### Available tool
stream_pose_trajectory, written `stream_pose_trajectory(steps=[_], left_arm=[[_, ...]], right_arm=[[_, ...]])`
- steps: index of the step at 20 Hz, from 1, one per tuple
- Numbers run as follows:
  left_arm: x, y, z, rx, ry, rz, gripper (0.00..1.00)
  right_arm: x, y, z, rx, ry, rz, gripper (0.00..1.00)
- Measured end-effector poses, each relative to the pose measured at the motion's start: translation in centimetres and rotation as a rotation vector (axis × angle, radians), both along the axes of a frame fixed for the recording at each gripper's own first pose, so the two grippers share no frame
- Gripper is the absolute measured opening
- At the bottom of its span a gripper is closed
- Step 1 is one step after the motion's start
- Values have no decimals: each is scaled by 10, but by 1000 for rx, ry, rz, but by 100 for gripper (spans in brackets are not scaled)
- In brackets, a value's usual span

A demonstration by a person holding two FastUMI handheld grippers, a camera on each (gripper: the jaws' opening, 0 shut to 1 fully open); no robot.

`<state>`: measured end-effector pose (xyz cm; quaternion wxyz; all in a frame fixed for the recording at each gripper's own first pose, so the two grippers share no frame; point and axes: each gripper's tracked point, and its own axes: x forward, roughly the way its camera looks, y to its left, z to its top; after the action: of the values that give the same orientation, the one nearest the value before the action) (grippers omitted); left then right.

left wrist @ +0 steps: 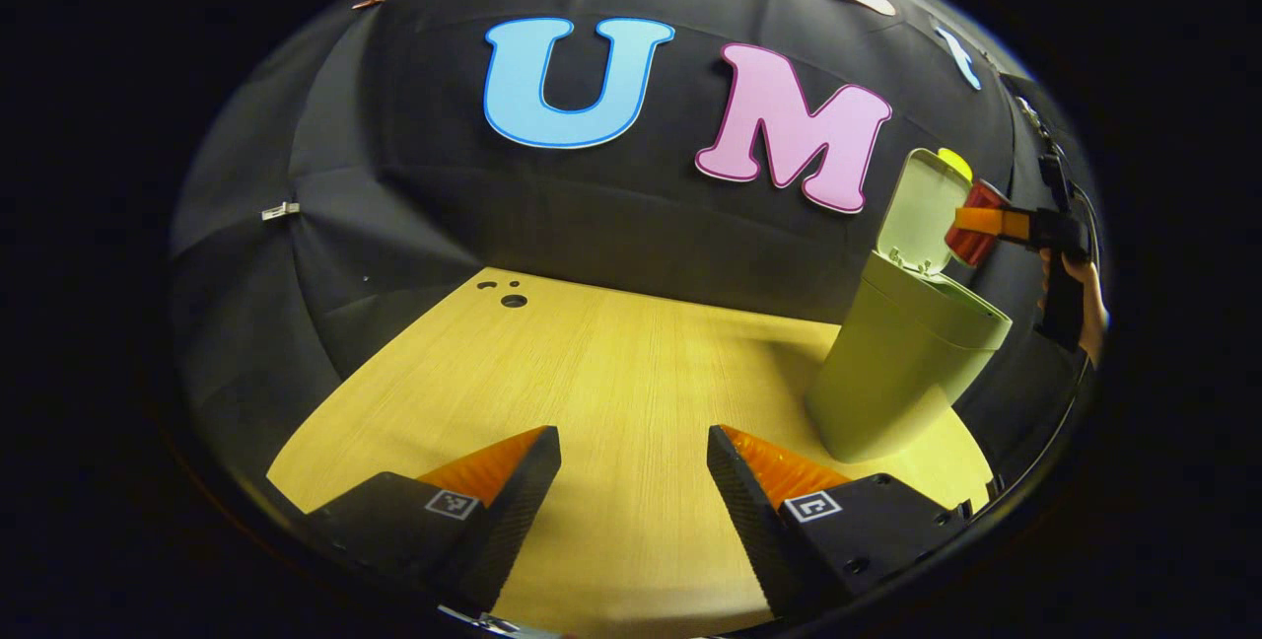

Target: Press the lid of the desktop garbage bin to open it, pick up the crumpled paper on the desktop and throw it into the bin, then pick up the pop can on the desktop and drop it into the bin, and finally close the garbage bin lid.

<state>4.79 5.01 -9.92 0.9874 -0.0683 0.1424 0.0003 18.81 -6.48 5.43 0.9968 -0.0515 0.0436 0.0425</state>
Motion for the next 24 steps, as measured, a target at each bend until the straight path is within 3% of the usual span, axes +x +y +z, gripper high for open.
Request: stream_pose_trajectory(steps=[9, 11, 13, 17, 24], left_arm=[[12, -26, -10, 7, 38, 0, 96], [12, -27, -13, 3, 47, 0, 96], [13, -29, -12, 0, 44, 2, 96], [14, -31, -9, 11, 42, 1, 96], [11, -30, -12, 5, 49, 10, 96]], right_arm=[[7, -12, -31, -4, 45, 15, 84], [7, -14, -30, -4, 47, 11, 95], [10, -18, -24, -4, 33, -2, 98], [8, -21, 4, 23, -9, -6, 98], [16, -23, 91, 80, -142, 9, 98]])
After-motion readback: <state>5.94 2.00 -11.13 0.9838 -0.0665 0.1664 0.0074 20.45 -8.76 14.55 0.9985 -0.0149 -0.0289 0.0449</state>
